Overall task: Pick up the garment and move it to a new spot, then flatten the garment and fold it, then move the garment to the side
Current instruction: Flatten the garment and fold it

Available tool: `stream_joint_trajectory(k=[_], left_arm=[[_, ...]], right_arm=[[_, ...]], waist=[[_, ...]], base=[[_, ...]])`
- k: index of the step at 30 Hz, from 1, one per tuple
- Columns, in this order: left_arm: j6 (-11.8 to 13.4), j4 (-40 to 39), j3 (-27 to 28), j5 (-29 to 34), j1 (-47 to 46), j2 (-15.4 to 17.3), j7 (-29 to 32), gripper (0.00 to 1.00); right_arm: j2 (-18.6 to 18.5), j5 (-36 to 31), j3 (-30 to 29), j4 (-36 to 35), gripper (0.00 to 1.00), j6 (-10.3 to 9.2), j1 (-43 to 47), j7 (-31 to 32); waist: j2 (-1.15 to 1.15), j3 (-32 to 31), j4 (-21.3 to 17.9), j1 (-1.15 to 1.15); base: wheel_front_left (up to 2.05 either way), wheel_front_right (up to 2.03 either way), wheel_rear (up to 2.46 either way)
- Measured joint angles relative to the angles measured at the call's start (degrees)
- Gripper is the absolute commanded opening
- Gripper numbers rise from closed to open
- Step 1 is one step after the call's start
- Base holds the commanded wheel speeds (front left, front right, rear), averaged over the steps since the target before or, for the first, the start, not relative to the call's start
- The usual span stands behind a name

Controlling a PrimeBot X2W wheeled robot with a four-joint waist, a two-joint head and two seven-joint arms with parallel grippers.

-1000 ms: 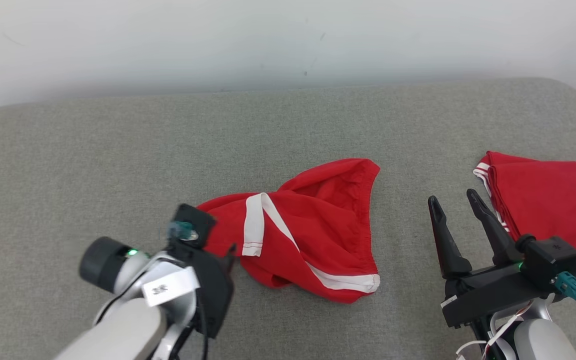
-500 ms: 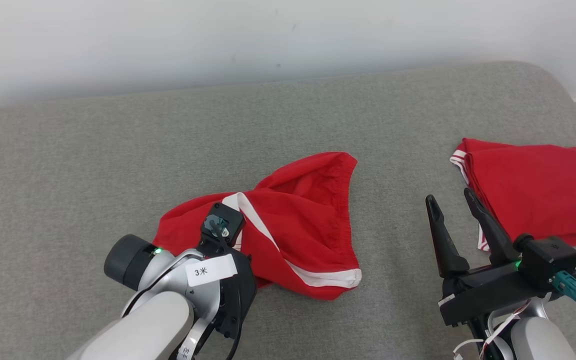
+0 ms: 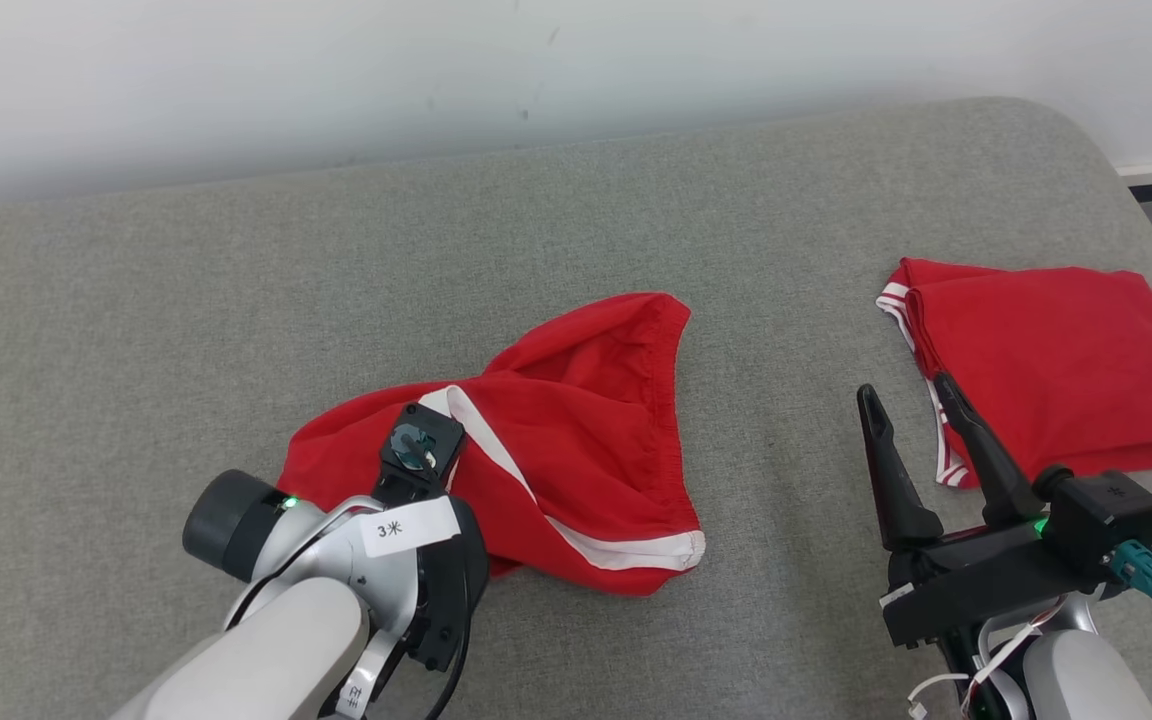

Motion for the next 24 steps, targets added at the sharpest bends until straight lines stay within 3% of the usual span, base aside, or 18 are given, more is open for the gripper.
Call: stream_joint_trajectory(k=[9, 13, 19, 24], left_arm=[[1.6, 0.4, 0.5, -0.2, 0.5, 1.0, -0.1, 0.0], [3.6, -1.4, 2.8, -0.8, 1.7, 4.2, -0.7, 0.0], [6.7, -7.9, 5.6, -1.4, 5.6, 11.6, 0.0, 0.0], [8.0, -9.7, 5.9, -2.0, 8.8, 14.7, 0.8, 0.0]], right_arm=[[0.0, 0.0, -0.4, 0.1, 1.0, 0.0, -0.3, -0.1], [0.0, 0.0, -0.6, 0.0, 1.0, 0.0, -0.2, -0.1], [0.0, 0.0, -1.3, -0.6, 1.0, 0.0, 0.1, 0.2], [0.0, -0.5, -1.3, -0.9, 1.0, 0.0, 0.1, 0.6]], waist=[[0.0, 0.0, 1.1, 0.0], [0.0, 0.0, 1.6, 0.0], [0.0, 0.1, 2.8, 0.0], [0.0, 0.1, 3.7, 0.0]], base=[[0.0, 0.0, 0.0], [0.0, 0.0, 0.0], [0.0, 0.0, 0.0], [0.0, 0.0, 0.0]])
